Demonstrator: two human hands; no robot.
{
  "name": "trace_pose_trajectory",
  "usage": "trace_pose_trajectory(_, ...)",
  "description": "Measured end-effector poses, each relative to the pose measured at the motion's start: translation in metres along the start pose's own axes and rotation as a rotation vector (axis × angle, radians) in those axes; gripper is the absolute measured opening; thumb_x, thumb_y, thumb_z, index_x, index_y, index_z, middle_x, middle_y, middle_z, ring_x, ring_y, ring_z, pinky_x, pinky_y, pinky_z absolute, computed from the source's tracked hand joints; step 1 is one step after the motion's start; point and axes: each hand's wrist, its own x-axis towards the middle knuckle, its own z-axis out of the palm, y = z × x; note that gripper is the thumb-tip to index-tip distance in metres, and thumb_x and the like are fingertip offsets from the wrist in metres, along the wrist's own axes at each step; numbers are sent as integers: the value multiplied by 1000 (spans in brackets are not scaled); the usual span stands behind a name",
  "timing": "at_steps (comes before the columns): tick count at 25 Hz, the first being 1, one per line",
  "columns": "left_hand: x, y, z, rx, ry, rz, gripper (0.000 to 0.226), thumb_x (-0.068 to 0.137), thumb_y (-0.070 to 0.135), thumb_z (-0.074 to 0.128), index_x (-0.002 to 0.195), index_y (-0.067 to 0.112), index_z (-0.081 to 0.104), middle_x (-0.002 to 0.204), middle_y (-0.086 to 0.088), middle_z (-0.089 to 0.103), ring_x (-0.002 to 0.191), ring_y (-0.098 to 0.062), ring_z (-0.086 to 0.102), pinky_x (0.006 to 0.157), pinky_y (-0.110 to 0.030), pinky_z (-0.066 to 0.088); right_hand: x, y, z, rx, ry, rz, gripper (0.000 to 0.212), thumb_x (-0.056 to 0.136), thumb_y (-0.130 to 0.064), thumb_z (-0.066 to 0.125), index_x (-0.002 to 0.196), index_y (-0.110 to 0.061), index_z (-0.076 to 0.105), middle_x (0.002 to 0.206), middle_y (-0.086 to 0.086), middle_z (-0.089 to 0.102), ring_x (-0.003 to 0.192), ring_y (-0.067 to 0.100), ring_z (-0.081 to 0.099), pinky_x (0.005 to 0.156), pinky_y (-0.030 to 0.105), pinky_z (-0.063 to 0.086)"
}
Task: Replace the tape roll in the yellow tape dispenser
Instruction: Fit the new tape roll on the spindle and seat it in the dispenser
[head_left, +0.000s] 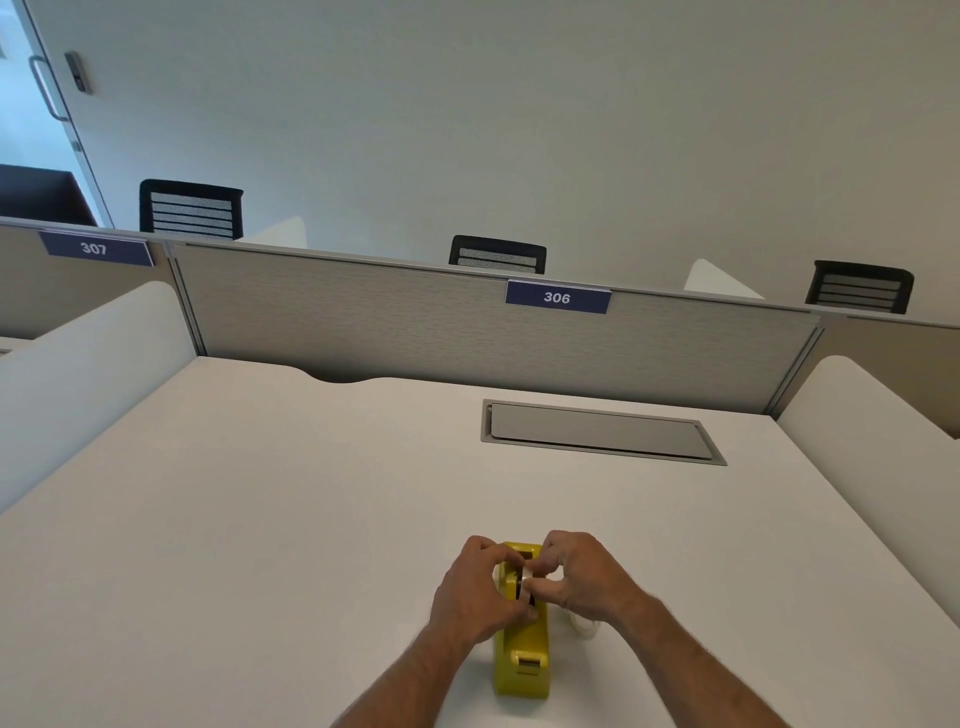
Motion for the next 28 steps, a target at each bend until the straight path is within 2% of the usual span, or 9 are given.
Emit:
trace_pose_trajectory(7,0,-1,0,8,-13,1,69,57,53,85,121,39,62,126,13,46,112,-10,52,97,-32,53,1,2,1,-66,20,-56,22,89,-42,59,96,-30,77,88,-5,65,78,11,59,70,36,54)
trace_pose_trajectory(10,-1,-1,-1,17,-17,9,70,58,55,84,122,39,62,125,13,46,112,-9,52,96,-32,53,0,1,1,-73,29,-62,24,88,-43,57,99,-33,75,88,-6,65,80,9,59,71,33,54)
trace_pose_trajectory(15,1,0,-2,5,-14,44,62,58,53,83,115,37,65,121,10,47,110,-10,53,95,-31,53,-5,1,3,-48,61,-102,27,77,-49,64,96,-33,76,87,-13,69,79,9,61,67,26,56)
trace_pose_trajectory(19,2,-1,-2,-1,-20,43,61,55,52,85,111,36,66,119,11,46,107,-10,53,94,-32,54,-5,-2,1,-81,60,-128,15,81,-38,69,93,-32,77,88,-11,69,78,8,61,66,25,52)
trace_pose_trajectory(24,4,0,-2,-3,-27,49,57,55,49,86,107,35,67,118,10,46,105,-11,54,93,-31,55,-4,-9,5,-231,76,-166,19,83,-36,60,87,-24,74,83,-5,65,75,11,55,62,28,46)
trace_pose_trajectory(28,3,1,-3,-8,-20,61,51,58,49,84,104,36,66,117,10,47,102,-10,55,91,-30,55,-8,-15,9,-335,102,-204,20,89,-35,53,90,-18,64,89,-2,63,80,15,55,66,31,48)
